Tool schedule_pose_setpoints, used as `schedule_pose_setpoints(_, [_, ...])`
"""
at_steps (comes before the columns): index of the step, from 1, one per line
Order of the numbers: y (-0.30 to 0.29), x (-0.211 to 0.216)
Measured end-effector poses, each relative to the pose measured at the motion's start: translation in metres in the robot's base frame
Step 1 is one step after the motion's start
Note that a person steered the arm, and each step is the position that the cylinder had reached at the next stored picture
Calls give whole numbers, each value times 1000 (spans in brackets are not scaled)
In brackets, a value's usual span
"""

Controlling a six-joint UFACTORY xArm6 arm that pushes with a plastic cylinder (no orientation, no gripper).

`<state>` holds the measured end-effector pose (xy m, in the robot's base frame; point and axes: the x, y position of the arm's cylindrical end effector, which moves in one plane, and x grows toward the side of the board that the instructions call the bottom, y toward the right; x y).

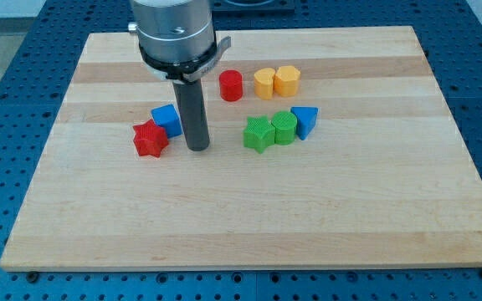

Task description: Separate the blue cube and the red star from each other

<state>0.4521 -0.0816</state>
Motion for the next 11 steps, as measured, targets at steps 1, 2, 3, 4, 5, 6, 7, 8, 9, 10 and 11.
schedule_pose_setpoints(1, [-4, -8])
schedule_pose_setpoints(2, [-4, -13])
schedule_pose_setpoints(3, [-4, -26])
schedule_pose_setpoints(4, [-4, -42])
schedule_pose_setpoints(5, [-4, -34])
schedule_pose_setpoints(6, [-8, -11])
schedule_pose_setpoints(7, [-36, -2])
schedule_pose_setpoints(8, [-58, -11])
schedule_pose_setpoints(9, [-59, -40])
schedule_pose_setpoints(10, [-59, -56])
schedule_pose_setpoints(11, [-59, -56])
